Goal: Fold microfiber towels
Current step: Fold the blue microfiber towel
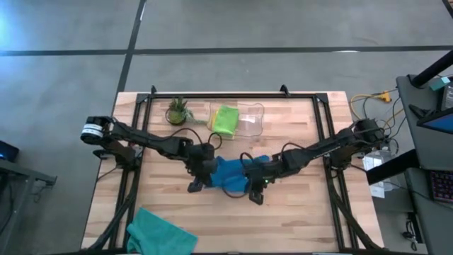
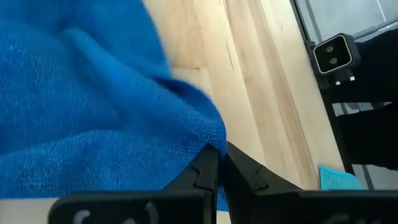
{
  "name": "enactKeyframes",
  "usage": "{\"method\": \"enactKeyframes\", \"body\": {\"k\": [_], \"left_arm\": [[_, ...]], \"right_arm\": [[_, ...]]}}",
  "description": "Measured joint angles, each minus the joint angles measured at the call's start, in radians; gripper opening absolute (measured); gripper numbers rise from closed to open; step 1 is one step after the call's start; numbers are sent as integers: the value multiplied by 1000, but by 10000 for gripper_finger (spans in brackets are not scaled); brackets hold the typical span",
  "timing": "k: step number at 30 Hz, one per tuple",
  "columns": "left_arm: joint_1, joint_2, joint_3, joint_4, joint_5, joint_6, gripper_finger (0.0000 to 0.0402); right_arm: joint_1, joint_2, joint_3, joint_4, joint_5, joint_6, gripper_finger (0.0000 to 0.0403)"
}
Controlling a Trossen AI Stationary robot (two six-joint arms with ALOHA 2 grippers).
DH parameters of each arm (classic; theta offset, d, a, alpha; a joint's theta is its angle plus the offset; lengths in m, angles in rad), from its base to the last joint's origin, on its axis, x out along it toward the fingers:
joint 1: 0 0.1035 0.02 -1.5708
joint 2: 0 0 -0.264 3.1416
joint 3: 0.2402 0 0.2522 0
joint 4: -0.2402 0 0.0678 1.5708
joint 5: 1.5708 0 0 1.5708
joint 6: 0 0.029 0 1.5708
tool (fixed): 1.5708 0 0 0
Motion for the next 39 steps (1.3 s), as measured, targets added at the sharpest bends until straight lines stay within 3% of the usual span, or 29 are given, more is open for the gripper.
{"method": "enactKeyframes", "body": {"k": [3, 9, 12, 24, 31, 35, 39], "left_arm": [[0, 0, -22, 46, 0, 1, 0], [0, 0, -45, 54, -3, 1, 0], [0, 0, -49, 52, -4, 1, 0], [0, 1, -53, 53, -6, 1, 0], [0, 1, -55, 55, -6, 1, 0], [1, 1, -55, 57, -7, 1, 0], [2, 1, -55, 56, -10, 1, 0]], "right_arm": [[32, 0, -26, 9, 46, 53, 122], [52, 0, -87, 6, 308, 204, 163], [43, 0, -115, 4, 341, 243, 173], [-19, 3, -217, 29, 304, 352, 180], [-70, 14, -239, 174, 140, 302, 176], [-92, 42, -239, 175, 46, 292, 146], [-96, 47, -237, 175, 29, 271, 81]]}}
